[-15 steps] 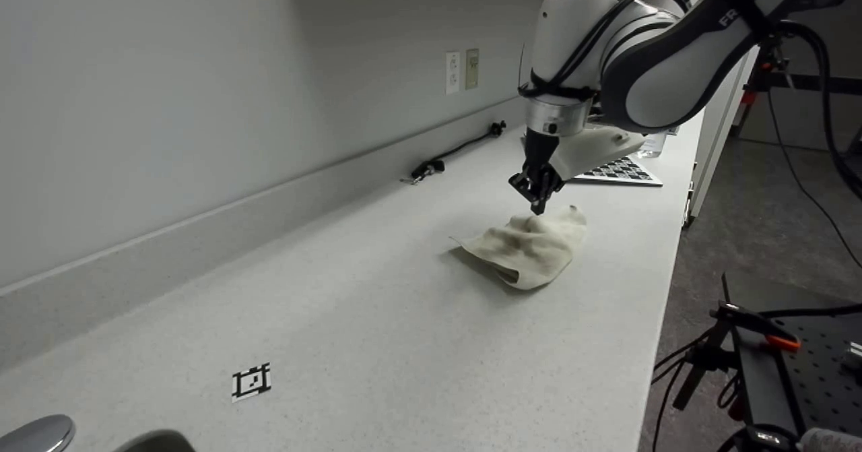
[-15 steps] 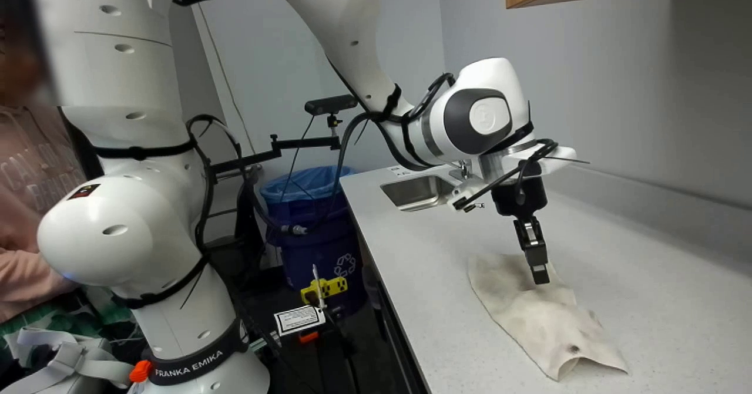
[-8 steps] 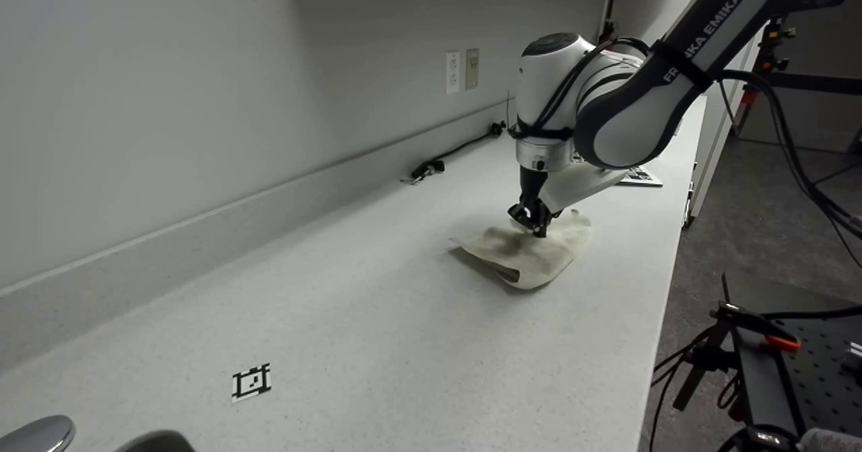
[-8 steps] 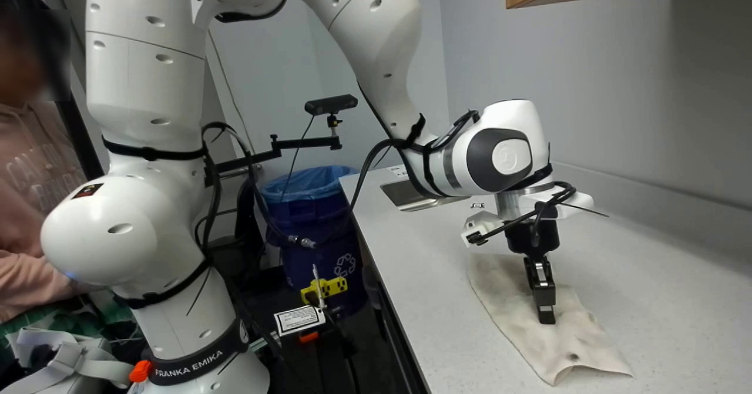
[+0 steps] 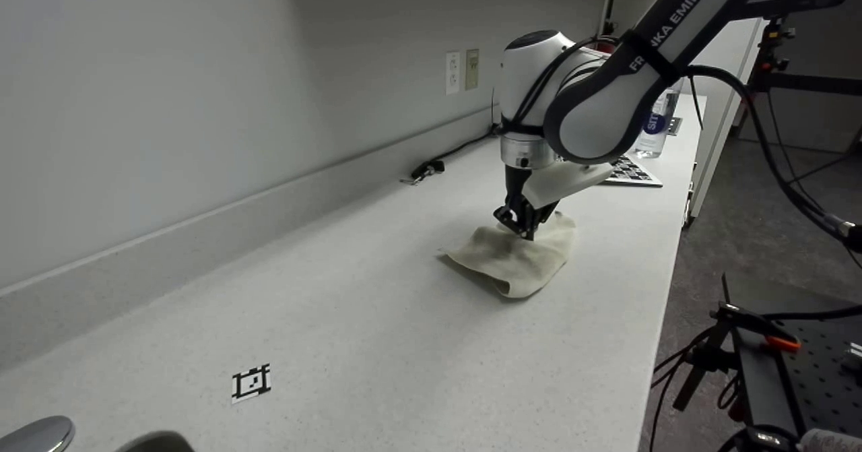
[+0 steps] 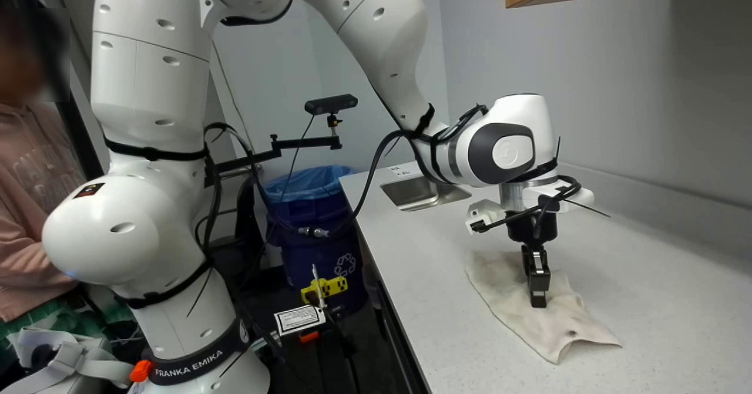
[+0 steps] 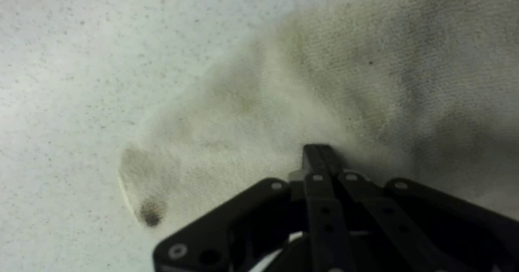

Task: Use the towel to wipe the counter

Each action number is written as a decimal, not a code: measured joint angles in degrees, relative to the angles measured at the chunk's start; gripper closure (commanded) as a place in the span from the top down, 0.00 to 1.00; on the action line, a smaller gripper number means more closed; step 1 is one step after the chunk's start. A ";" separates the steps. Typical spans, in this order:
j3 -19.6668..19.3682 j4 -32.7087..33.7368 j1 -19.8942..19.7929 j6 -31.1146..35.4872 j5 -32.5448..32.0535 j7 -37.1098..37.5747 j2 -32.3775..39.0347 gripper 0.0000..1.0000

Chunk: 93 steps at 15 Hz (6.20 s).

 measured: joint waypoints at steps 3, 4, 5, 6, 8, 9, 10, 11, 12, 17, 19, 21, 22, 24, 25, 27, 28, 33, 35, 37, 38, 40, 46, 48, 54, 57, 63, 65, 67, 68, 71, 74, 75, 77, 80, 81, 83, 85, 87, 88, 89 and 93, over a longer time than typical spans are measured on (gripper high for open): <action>2.19 0.44 2.15 -0.01 1.98 -2.29 0.12 0.00; 2.71 0.48 3.25 -0.01 2.00 -2.62 0.12 0.00; 3.11 0.52 4.47 -0.01 2.00 -2.89 0.12 0.00; 3.47 0.56 5.77 -0.01 1.98 -3.11 0.12 0.00; 4.07 0.69 8.39 0.11 1.63 -3.54 0.11 0.00; 4.26 0.78 9.73 0.22 1.27 -3.67 0.11 0.00; 4.37 0.93 10.95 0.28 0.90 -3.76 0.11 0.00; 4.42 1.13 12.04 0.29 0.69 -3.96 0.11 0.00; 4.42 1.29 12.82 0.29 0.61 -4.25 0.12 0.00; 3.37 2.12 12.96 0.29 0.63 -6.05 1.00 0.00; 2.50 2.70 12.44 0.30 0.76 -6.76 1.60 0.00; 1.87 3.17 11.71 0.30 1.11 -7.42 1.97 0.00; 1.61 3.35 11.28 0.30 1.18 -7.48 2.11 0.00; 0.61 3.44 10.70 0.32 1.18 -7.48 2.24 0.00; -0.15 3.42 10.41 0.33 1.18 -7.47 2.28 0.00; -2.10 3.30 9.63 0.34 1.18 -7.34 2.35 0.00; -3.20 3.20 9.01 0.34 1.18 -7.21 2.38 0.00; -8.91 2.28 4.69 0.42 1.22 -5.52 2.43 0.00; -10.78 1.84 3.04 0.45 1.22 -4.36 2.42 0.00; -12.15 1.52 1.75 0.46 1.24 -3.00 2.42 0.00; -12.62 1.41 1.24 0.46 1.25 -2.37 2.42 0.00; -13.10 1.32 0.36 0.45 1.33 -1.20 2.43 0.00; -12.07 1.60 0.51 0.44 1.31 0.19 2.44 0.00; -10.77 1.89 1.43 0.44 1.26 0.19 2.44 0.00; -6.08 2.86 6.20 0.43 0.99 0.18 2.44 0.00; -3.55 3.20 9.38 0.44 0.37 0.09 2.41 0.00; 1.72 3.34 15.18 0.50 -1.53 -0.67 2.13 0.00; 3.29 3.34 16.57 0.54 -1.66 -1.43 2.07 0.00; 4.51 3.32 17.75 0.54 -2.15 -2.50 2.03 0.00; 4.89 3.31 18.26 0.54 -2.58 -2.90 2.02 0.00; 5.05 3.31 18.91 0.54 -3.83 -3.34 2.05 0.00; 3.72 3.40 18.76 0.54 -4.06 -3.34 2.16 0.00; 2.80 3.43 18.53 0.55 -4.06 -3.32 2.21 0.00; 0.53 3.47 17.48 0.55 -4.06 -3.21 2.37 0.00; -2.99 3.47 14.64 0.58 -4.02 -2.87 2.65 0.00; -4.12 3.44 13.58 0.59 -4.01 -2.73 2.75 0.00; -6.22 3.29 11.40 0.60 -3.90 -2.21 2.88 0.00; -8.01 2.99 9.22 0.62 -3.52 -1.28 2.90 0.00; -9.58 2.67 6.98 0.64 -2.81 0.00 2.89 0.00; -10.27 2.54 5.85 0.66 -2.30 0.51 2.89 0.00; -10.91 2.41 4.75 0.67 -1.79 0.96 2.89 0.00; -11.97 1.60 0.34 1.26 1.79 1.30 2.50 0.00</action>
